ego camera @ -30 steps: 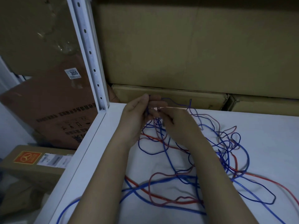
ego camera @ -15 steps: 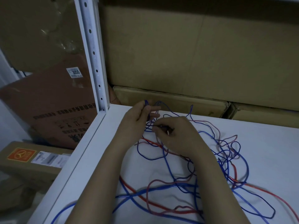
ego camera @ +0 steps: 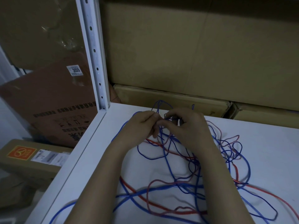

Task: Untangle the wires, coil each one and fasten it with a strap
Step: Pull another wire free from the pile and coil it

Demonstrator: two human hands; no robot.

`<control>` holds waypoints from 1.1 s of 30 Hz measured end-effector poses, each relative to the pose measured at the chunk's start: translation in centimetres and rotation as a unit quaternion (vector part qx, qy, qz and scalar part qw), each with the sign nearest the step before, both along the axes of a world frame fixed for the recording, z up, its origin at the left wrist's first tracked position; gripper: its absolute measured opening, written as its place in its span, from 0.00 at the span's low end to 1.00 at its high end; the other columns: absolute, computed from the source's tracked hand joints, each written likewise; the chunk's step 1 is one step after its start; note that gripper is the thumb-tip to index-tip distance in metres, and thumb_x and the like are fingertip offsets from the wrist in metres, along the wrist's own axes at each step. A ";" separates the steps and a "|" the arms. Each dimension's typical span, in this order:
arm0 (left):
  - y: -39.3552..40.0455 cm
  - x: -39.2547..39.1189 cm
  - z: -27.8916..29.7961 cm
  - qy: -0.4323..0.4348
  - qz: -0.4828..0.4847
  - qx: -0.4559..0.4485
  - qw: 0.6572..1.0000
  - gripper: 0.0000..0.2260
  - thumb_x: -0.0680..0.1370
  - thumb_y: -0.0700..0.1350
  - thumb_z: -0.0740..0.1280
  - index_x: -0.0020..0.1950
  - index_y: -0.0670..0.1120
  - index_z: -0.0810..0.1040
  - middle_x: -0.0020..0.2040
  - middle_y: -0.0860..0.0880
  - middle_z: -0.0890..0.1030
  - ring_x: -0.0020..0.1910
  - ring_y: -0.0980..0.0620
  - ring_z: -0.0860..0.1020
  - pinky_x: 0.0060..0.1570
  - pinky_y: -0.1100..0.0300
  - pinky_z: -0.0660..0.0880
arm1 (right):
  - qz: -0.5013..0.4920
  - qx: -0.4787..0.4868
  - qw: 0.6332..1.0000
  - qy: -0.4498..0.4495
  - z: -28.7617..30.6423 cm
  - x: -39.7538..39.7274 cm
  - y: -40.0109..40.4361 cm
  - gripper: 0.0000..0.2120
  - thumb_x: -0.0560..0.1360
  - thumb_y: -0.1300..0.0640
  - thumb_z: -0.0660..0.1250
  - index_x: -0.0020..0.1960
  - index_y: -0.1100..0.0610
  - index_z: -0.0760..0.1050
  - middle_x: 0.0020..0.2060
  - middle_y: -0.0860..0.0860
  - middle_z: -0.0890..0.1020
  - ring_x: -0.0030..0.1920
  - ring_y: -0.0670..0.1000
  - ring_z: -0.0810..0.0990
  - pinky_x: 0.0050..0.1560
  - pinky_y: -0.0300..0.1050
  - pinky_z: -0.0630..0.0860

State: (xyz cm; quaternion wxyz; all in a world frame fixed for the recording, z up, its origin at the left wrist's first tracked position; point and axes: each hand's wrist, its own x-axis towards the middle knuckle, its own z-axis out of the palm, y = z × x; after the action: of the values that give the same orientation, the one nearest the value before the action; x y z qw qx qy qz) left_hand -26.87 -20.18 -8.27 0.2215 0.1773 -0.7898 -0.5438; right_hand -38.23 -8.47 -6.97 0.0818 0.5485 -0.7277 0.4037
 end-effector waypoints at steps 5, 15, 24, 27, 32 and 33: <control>0.2 0.1 0.6 0.045 -0.025 0.081 0.995 0.25 0.84 0.43 0.54 0.29 0.53 0.77 0.23 0.54 0.73 0.23 0.60 0.67 0.27 0.71 0.64 | -0.035 -0.056 0.998 0.021 -0.5 -0.3 -0.5 0.04 0.75 0.58 0.70 0.44 0.58 0.82 0.37 0.48 0.80 0.36 0.40 0.71 0.39 0.26 0.64; 0.5 0.3 1.0 0.037 -0.068 0.113 0.991 0.17 0.84 0.43 0.54 0.44 0.43 0.79 0.25 0.53 0.75 0.24 0.59 0.67 0.27 0.70 0.65 | -0.058 -0.103 0.990 -0.071 -0.6 -0.1 -1.0 0.08 0.75 0.59 0.69 0.48 0.47 0.74 0.38 0.38 0.77 0.34 0.40 0.73 0.36 0.25 0.65; -0.6 0.8 1.1 0.097 -0.048 0.140 0.984 0.18 0.84 0.43 0.53 0.39 0.42 0.77 0.24 0.52 0.74 0.23 0.58 0.65 0.26 0.69 0.64 | -0.080 -0.113 0.988 -0.062 -0.8 0.0 -1.0 0.05 0.72 0.53 0.73 0.38 0.51 0.80 0.31 0.37 0.77 0.35 0.36 0.74 0.35 0.26 0.65; -0.6 0.9 1.0 0.112 -0.041 0.162 0.980 0.18 0.84 0.43 0.54 0.39 0.43 0.76 0.25 0.52 0.74 0.24 0.58 0.67 0.26 0.70 0.64 | -0.068 -0.096 0.992 -0.053 -1.1 0.2 -1.2 0.06 0.74 0.54 0.71 0.40 0.56 0.82 0.33 0.44 0.80 0.35 0.38 0.74 0.35 0.27 0.65; 0.1 0.1 0.7 0.171 -0.016 0.190 0.967 0.17 0.84 0.43 0.53 0.43 0.43 0.77 0.28 0.53 0.77 0.27 0.58 0.70 0.30 0.68 0.69 | -0.037 -0.032 0.998 -0.026 -1.3 0.9 -1.6 0.05 0.76 0.63 0.68 0.47 0.60 0.83 0.38 0.53 0.81 0.36 0.43 0.72 0.38 0.33 0.65; 0.1 0.0 0.6 0.182 -0.020 0.194 0.964 0.16 0.84 0.43 0.52 0.45 0.42 0.77 0.29 0.53 0.78 0.28 0.58 0.72 0.32 0.67 0.71 | -0.027 -0.017 0.999 -0.019 -1.4 1.1 -1.6 0.07 0.75 0.65 0.67 0.49 0.59 0.83 0.38 0.53 0.80 0.36 0.45 0.72 0.38 0.34 0.65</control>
State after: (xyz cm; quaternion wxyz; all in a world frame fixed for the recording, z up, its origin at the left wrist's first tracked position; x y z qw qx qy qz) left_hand -26.90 -20.04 -7.62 0.3121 0.0990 -0.6184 -0.7144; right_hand -37.18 -10.11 -8.34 0.0879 0.5194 -0.7364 0.4245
